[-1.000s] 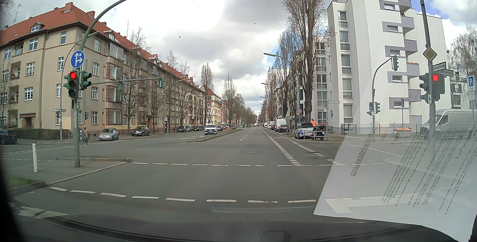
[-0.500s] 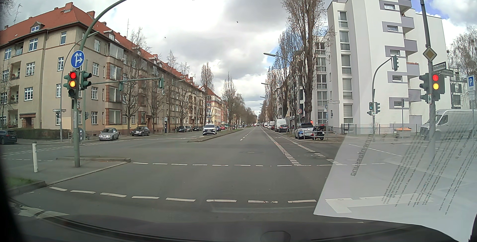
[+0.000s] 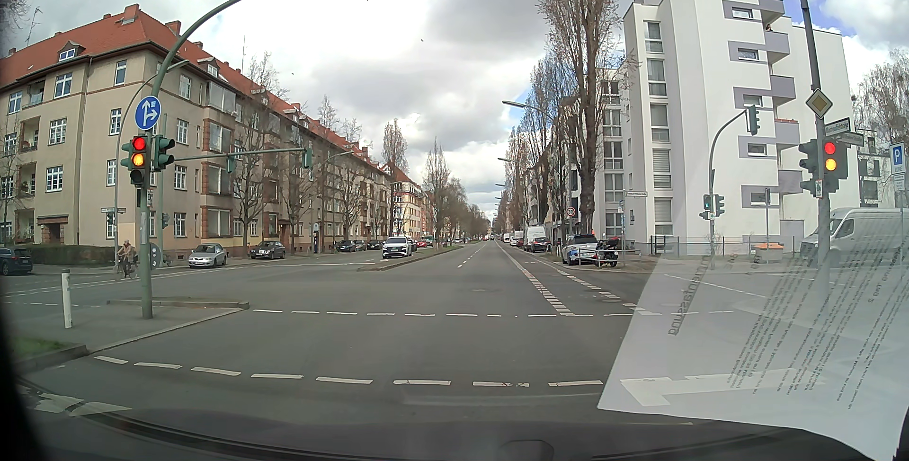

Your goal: Follow the waypoints while adhering to traffic rules and regulations

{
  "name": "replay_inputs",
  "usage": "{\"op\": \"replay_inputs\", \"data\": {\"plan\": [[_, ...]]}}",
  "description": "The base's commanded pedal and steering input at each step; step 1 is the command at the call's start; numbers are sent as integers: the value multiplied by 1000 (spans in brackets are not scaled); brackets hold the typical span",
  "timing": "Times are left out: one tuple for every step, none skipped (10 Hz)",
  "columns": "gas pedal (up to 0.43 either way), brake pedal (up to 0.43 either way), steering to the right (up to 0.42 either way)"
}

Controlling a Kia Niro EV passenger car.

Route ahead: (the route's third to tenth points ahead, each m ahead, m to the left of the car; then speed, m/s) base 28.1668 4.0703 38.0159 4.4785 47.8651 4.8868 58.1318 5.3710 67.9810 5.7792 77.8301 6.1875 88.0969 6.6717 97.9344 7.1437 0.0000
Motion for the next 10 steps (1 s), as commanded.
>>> {"op": "replay_inputs", "data": {"plan": [[0,37,-7],[0,37,-7],[47,37,-7],[110,37,-5],[157,37,-4],[169,37,-4],[189,37,-4],[220,37,-4],[240,37,-3],[248,37,-3]]}}
